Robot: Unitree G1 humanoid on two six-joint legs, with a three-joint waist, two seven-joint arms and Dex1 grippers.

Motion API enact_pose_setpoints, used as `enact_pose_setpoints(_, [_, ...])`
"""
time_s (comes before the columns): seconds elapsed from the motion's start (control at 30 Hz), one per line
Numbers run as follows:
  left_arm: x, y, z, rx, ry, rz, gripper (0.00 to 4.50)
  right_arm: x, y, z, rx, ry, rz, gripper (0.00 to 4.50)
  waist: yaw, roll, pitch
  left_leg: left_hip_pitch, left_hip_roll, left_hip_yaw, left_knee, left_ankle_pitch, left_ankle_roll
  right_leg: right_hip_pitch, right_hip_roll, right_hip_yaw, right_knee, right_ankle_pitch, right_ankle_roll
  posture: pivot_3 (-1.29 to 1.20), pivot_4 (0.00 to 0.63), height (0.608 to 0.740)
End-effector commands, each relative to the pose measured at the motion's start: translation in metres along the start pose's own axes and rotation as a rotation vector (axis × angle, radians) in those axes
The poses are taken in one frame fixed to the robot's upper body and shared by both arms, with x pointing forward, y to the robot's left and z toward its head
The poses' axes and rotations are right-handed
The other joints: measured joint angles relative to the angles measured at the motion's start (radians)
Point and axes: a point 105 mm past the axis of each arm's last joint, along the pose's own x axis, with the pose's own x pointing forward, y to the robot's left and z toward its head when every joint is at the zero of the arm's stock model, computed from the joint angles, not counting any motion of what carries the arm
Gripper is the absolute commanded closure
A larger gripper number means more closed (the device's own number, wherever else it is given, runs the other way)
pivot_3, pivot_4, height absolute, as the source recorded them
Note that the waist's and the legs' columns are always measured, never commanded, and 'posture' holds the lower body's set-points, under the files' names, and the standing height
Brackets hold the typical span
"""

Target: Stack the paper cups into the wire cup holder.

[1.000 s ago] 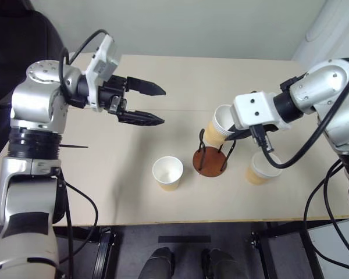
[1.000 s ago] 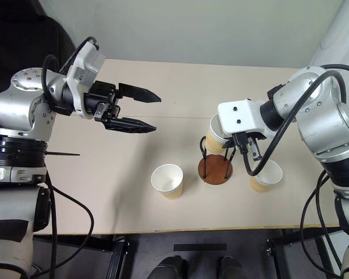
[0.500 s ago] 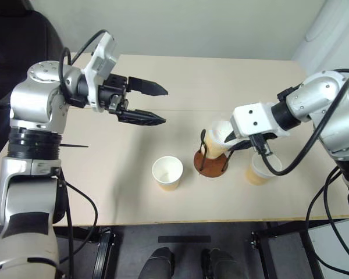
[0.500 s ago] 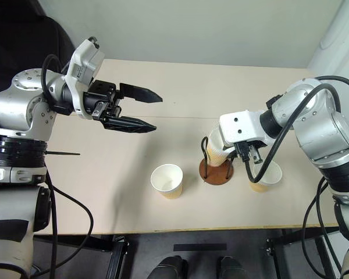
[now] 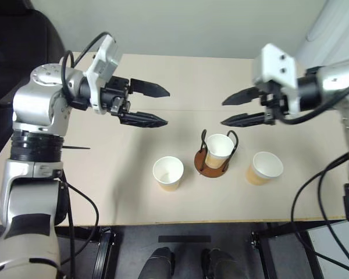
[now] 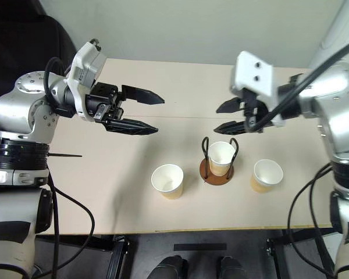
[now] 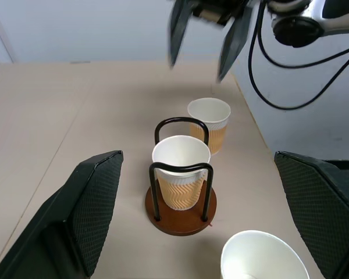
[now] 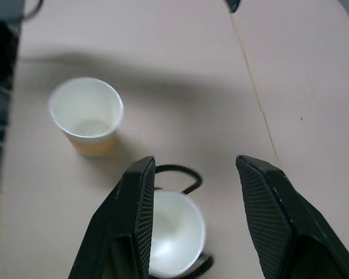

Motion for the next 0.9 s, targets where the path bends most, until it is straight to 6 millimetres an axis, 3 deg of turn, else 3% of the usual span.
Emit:
enact_pose_setpoints(0.03, [-0.004, -0.002, 0.014, 0.070, -0.044, 0.004, 0.00, -0.014, 0.018, -0.016, 0.030, 0.078, -0.002, 2.34, -0.001, 0.000, 0.000, 0.001, 0.000, 0.000, 0.000, 0.000, 0.000, 0.001, 0.000, 0.000, -0.001, 0.000, 0.000, 0.00, 0.150, 0.740])
enact_pose_setpoints(0.17, [-0.002, 0.000, 0.014, 0.066, -0.062, -0.010, 0.00, -0.019, 0.035, -0.046, 0.047, 0.203, 0.010, 2.34, 0.001, 0.000, 0.000, 0.001, 0.000, 0.000, 0.001, 0.000, 0.000, 0.002, 0.000, 0.001, -0.001, 0.000, 0.001, 0.00, 0.150, 0.740])
enact_pose_setpoints(0.37, [0.001, 0.001, 0.015, 0.058, -0.064, -0.033, 0.00, -0.020, 0.044, -0.083, 0.030, 0.340, 0.019, 2.34, 0.000, 0.000, 0.000, 0.004, 0.000, 0.002, 0.001, 0.000, -0.001, 0.002, 0.000, 0.002, 0.006, 0.000, 0.001, 0.00, 0.150, 0.740])
enact_pose_setpoints(0.9, [0.000, -0.003, 0.017, 0.065, -0.048, -0.034, 0.00, 0.000, 0.047, -0.134, 0.020, 0.429, 0.085, 2.34, -0.002, 0.000, 0.000, 0.005, 0.000, 0.002, 0.002, 0.000, 0.000, 0.002, 0.000, 0.003, 0.009, 0.000, 0.002, 0.00, 0.150, 0.740])
